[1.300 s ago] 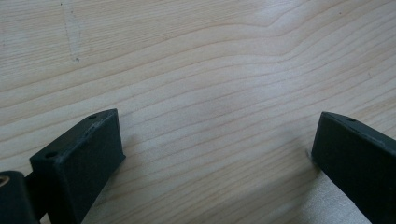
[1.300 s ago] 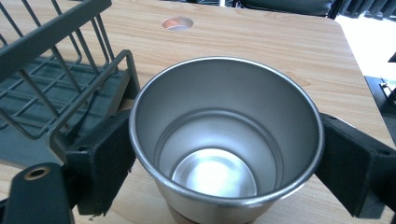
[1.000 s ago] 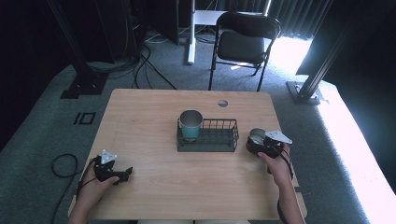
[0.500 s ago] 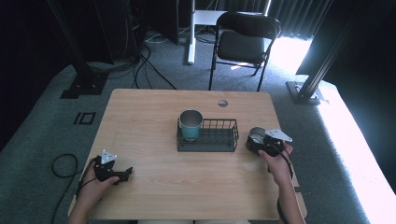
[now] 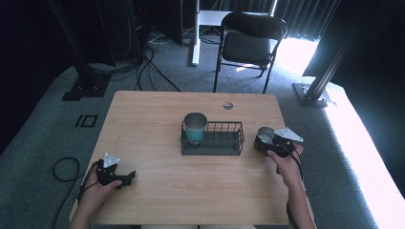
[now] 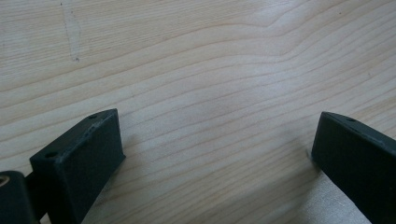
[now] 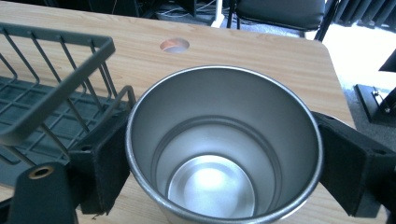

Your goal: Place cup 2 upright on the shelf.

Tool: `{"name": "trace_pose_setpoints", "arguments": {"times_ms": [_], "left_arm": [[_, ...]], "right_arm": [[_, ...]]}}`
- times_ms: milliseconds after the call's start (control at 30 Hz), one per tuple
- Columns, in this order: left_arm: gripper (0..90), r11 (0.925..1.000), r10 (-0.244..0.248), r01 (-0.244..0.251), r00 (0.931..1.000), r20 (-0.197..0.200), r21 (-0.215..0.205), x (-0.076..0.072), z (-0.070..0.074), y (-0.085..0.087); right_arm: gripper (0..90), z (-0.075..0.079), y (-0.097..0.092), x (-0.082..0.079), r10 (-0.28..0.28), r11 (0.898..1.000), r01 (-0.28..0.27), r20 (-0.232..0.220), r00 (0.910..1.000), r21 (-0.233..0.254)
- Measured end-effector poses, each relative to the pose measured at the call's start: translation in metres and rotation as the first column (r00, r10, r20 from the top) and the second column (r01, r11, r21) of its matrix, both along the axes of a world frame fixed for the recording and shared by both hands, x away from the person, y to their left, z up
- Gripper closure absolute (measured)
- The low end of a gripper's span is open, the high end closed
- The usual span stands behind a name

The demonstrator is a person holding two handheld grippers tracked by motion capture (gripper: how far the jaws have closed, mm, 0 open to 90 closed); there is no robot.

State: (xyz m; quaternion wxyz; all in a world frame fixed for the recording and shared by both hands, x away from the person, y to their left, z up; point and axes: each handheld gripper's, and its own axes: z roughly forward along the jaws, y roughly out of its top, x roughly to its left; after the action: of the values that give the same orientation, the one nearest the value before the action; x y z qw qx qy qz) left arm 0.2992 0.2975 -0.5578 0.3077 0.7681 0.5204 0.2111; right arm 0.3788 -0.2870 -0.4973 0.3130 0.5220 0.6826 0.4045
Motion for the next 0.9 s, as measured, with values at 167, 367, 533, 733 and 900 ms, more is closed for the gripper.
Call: {"name": "trace_pose_setpoints", "arguments": {"times_ms": [167, 367, 533, 733, 900], "left_arm": [[2.7, 1.0, 0.0, 0.0, 1.0, 0.0, 0.0, 0.0, 0.0, 0.0], [2.6, 1.0, 0.0, 0.0, 1.0, 0.0, 0.001, 0.0, 0.0, 0.0], [2.6, 1.0, 0.0, 0.0, 1.0, 0.0, 0.0, 0.0, 0.0, 0.0], [2.6, 1.0, -0.001, 0.001, 1.0, 0.0, 0.0, 0.0, 0.0, 0.0], [2.7, 1.0, 0.0, 0.0, 1.0, 0.0, 0.0, 0.0, 0.0, 0.0]], "right_arm": [[12.9, 0.01, -0.001, 0.0, -0.001, 1.0, 0.0, 0.016, 0.9999, 0.006], [12.9, 0.021, 0.001, 0.0, 0.006, 1.0, -0.006, 0.028, 0.9996, 0.011], [12.9, 0.032, 0.003, 0.002, 0.016, 1.0, -0.016, 0.039, 0.9991, 0.008], [12.9, 0.045, 0.009, 0.003, 0.032, 0.999, -0.032, 0.056, 0.9979, 0.005], [12.9, 0.054, 0.014, 0.005, 0.046, 0.999, -0.046, 0.069, 0.9966, 0.003]]}}
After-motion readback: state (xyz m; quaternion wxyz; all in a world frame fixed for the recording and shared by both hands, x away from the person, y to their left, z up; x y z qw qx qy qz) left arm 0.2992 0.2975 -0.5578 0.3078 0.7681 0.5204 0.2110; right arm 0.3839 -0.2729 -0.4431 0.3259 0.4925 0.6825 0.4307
